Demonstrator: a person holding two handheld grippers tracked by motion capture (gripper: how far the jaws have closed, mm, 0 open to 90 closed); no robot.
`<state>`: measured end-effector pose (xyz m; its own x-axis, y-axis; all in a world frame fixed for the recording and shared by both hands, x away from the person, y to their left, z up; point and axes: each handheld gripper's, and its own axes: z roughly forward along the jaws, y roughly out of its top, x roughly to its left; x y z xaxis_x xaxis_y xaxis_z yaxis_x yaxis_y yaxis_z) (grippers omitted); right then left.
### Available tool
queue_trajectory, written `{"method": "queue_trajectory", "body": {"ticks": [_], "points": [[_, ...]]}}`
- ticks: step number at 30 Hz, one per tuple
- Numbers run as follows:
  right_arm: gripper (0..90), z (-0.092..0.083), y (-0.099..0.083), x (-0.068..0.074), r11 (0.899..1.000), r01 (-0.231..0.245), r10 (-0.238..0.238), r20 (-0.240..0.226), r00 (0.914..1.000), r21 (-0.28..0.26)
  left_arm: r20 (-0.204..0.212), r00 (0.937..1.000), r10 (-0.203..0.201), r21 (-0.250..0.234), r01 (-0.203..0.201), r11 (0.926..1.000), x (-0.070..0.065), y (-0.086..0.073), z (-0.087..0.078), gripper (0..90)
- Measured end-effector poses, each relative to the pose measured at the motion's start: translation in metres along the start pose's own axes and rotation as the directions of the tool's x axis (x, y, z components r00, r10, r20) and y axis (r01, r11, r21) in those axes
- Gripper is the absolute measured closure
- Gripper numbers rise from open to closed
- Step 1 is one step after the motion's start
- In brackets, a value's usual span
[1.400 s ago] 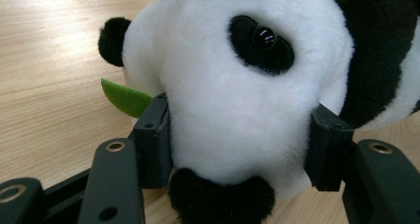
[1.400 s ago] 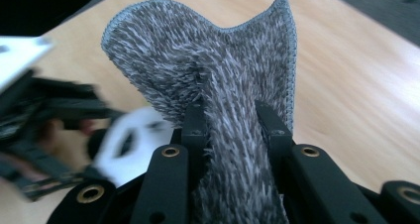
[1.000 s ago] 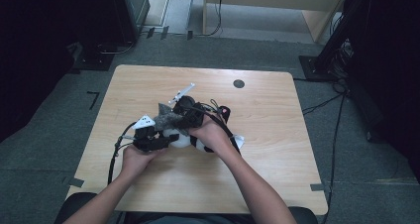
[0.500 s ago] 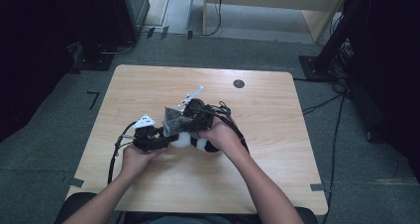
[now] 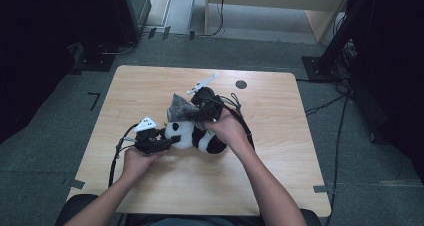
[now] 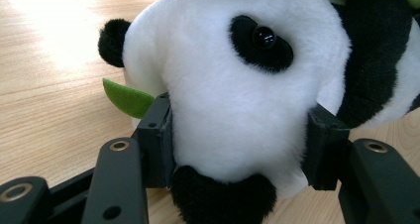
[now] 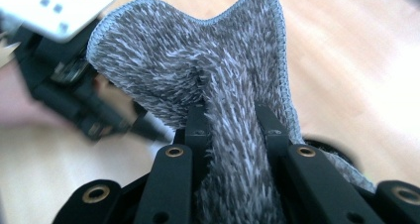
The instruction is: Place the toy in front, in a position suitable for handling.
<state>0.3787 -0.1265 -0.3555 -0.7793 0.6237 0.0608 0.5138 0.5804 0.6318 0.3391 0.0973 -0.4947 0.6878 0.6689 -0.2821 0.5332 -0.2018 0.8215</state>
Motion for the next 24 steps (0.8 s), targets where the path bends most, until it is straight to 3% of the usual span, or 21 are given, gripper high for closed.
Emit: {"method": "queue_trajectory", "body": {"ticks": [5,9,13,18,20,22,24], "points": [[72.3,0.023,0.013,-0.003,0.999,0.025,-0.026,0.065,0.9975,0.023,-0.004,0.9998,0.019,-0.004,-0.019,0.9998,-0.001,-0.001,-0.001,41.7],[72.9,0.037,0.016,0.003,0.998,-0.037,0.038,-0.017,0.9991,0.046,-0.008,0.9999,0.013,-0.006,-0.013,0.9999,-0.001,-0.001,-0.001,41.5],[73.5,0.048,0.012,0.017,0.996,-0.011,0.014,-0.034,0.9993,0.089,-0.017,0.9998,0.004,0.0,-0.004,1.0,-0.002,0.0,0.0,41.1],[74.8,0.046,0.001,0.012,0.997,-0.008,0.013,-0.06,0.9981,0.081,-0.023,0.9997,0.005,0.013,-0.005,0.9999,-0.004,0.0,0.0,41.3],[74.9,0.041,-0.003,0.008,0.996,0.001,0.003,-0.046,0.9989,0.086,-0.017,0.9998,-0.01,0.015,0.01,0.9998,-0.002,0.001,0.0,41.7],[74.9,0.035,-0.007,-0.001,0.995,-0.016,0.019,-0.031,0.9993,0.094,-0.016,0.9997,-0.016,0.015,0.016,0.9998,-0.001,0.001,0.0,41.9],[75.0,0.031,-0.013,-0.013,0.993,-0.06,0.065,-0.049,0.9967,0.101,-0.016,0.9998,-0.014,0.016,0.014,0.9998,-0.002,0.001,0.0,42.0]]}}
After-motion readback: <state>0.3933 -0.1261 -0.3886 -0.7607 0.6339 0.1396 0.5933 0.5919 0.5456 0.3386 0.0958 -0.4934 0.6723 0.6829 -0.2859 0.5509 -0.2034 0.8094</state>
